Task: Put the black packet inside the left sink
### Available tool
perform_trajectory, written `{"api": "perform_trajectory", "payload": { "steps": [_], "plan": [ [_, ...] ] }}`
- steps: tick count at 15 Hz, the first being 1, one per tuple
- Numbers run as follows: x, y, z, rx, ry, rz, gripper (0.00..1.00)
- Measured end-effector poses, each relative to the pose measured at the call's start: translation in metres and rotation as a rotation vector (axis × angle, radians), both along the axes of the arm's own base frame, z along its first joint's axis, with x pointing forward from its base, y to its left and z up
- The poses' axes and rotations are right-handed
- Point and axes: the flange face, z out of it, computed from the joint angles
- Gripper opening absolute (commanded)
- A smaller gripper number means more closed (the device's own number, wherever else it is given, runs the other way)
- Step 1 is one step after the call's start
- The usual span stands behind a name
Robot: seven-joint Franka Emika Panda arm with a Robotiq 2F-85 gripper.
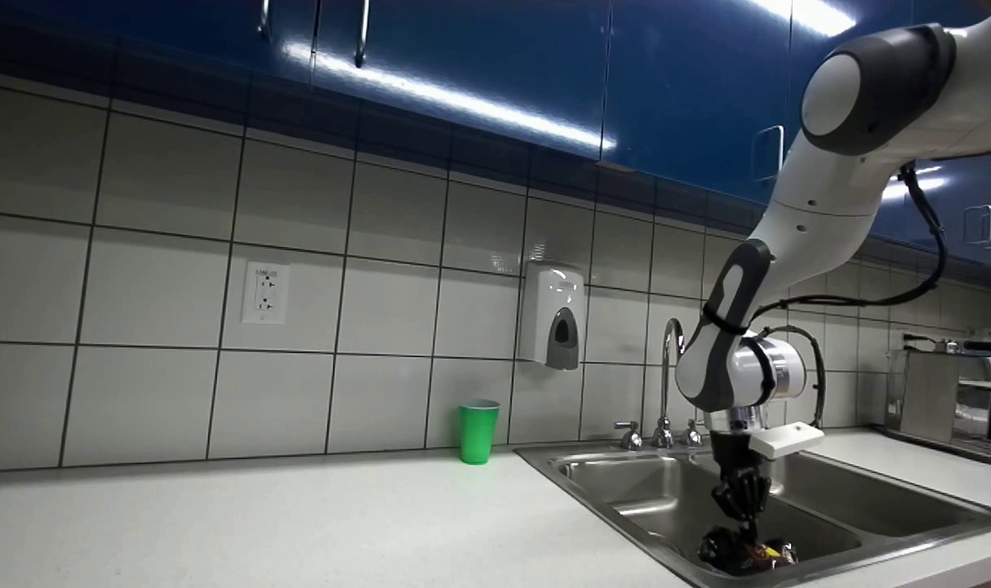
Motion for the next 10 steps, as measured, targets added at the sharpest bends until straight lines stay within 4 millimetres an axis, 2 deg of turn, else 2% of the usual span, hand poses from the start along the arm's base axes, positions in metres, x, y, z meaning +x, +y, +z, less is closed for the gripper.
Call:
{"api": "perform_trajectory", "payload": {
  "steps": [4,10],
  "plan": [
    [0.007,-0.002,-0.007,-0.008,-0.003,-0.019,0.0],
    [0.005,0.0,-0.03,-0.007,0.017,-0.044,0.0]
  ]
}}
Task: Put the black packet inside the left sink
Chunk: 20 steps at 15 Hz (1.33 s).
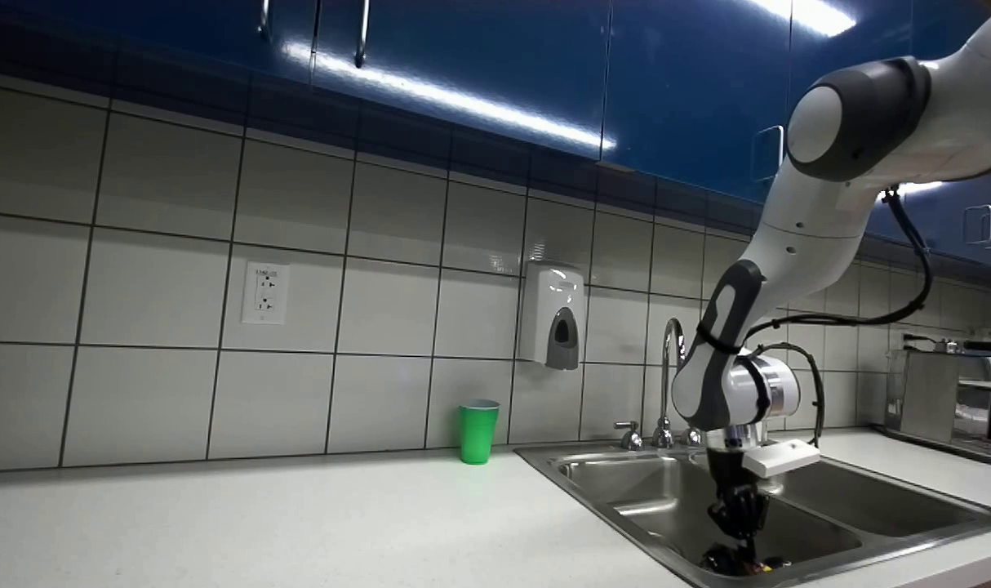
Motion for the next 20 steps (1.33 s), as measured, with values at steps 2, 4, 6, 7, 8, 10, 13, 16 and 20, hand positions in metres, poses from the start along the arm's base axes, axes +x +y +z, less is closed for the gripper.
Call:
{"api": "perform_trajectory", "payload": {
  "steps": [2,4,6,7,8,10,13,16,20],
  "plan": [
    [-0.001,0.001,-0.005,0.001,0.005,-0.006,0.0],
    [-0.001,0.001,-0.007,0.001,0.006,-0.011,0.26],
    [0.0,0.001,-0.006,-0.001,0.003,-0.016,0.34],
    [0.0,0.001,-0.005,-0.002,0.002,-0.019,0.41],
    [0.001,0.001,-0.005,-0.002,0.001,-0.021,0.5],
    [0.001,0.001,-0.005,-0.003,-0.001,-0.026,0.65],
    [0.002,-0.001,-0.003,-0.007,-0.005,-0.035,0.87],
    [0.005,-0.006,0.009,-0.027,-0.021,-0.038,1.0],
    [0.014,-0.014,0.045,-0.062,-0.07,-0.039,1.0]
  ]
}}
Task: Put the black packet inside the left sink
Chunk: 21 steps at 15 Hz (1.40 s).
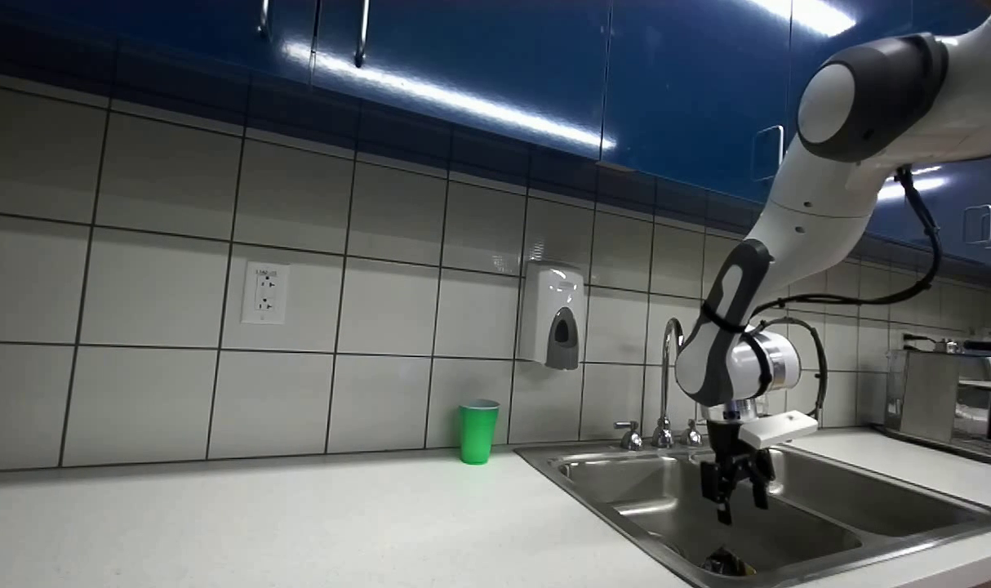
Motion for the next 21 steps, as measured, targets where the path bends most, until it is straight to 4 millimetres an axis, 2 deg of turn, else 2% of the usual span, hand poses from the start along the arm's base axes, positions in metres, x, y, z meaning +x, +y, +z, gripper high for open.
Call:
{"api": "perform_trajectory", "payload": {
  "steps": [4,8,15,21],
  "plan": [
    [0.006,0.0,0.042,-0.025,-0.061,-0.008,1.0],
    [0.006,0.017,0.071,-0.03,-0.098,-0.006,1.0],
    [-0.004,0.087,0.101,0.003,-0.131,0.032,1.0],
    [-0.032,0.148,0.122,0.04,-0.151,0.027,1.0]
  ]
}}
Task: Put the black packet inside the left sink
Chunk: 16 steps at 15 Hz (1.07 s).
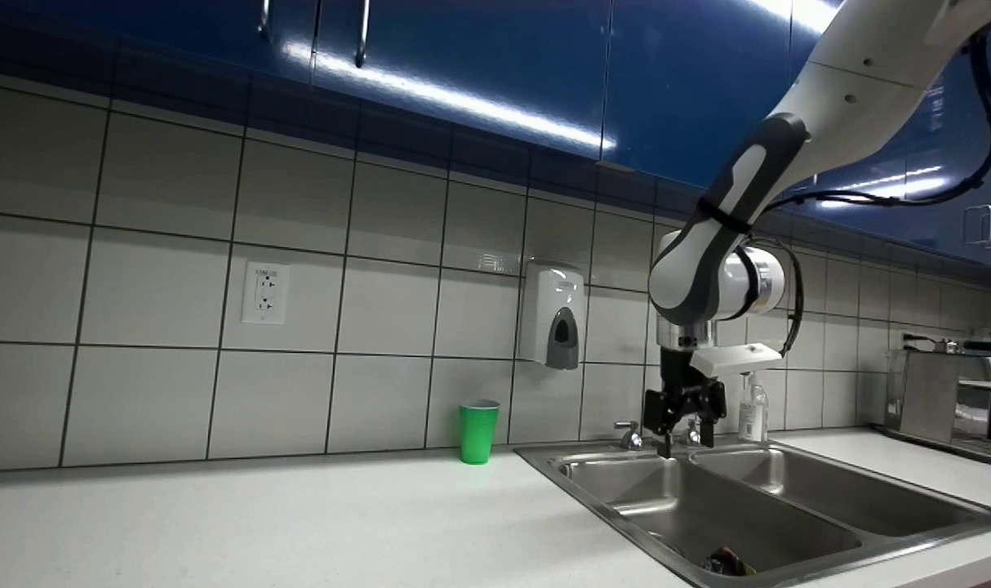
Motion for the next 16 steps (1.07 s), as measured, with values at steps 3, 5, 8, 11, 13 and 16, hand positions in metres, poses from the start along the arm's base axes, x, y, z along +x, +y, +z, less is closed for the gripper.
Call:
{"api": "perform_trajectory", "payload": {
  "steps": [3,5,8,11,13,16],
  "plan": [
    [-0.017,0.028,0.01,0.016,-0.009,0.004,1.0],
    [-0.028,0.047,0.017,0.024,-0.014,0.008,1.0],
    [-0.044,0.069,0.026,0.032,-0.019,0.014,1.0],
    [-0.057,0.082,0.033,0.04,-0.013,0.014,1.0],
    [-0.066,0.089,0.036,0.051,-0.002,0.01,1.0],
    [-0.076,0.098,0.039,0.074,0.02,-0.001,1.0]
  ]
}}
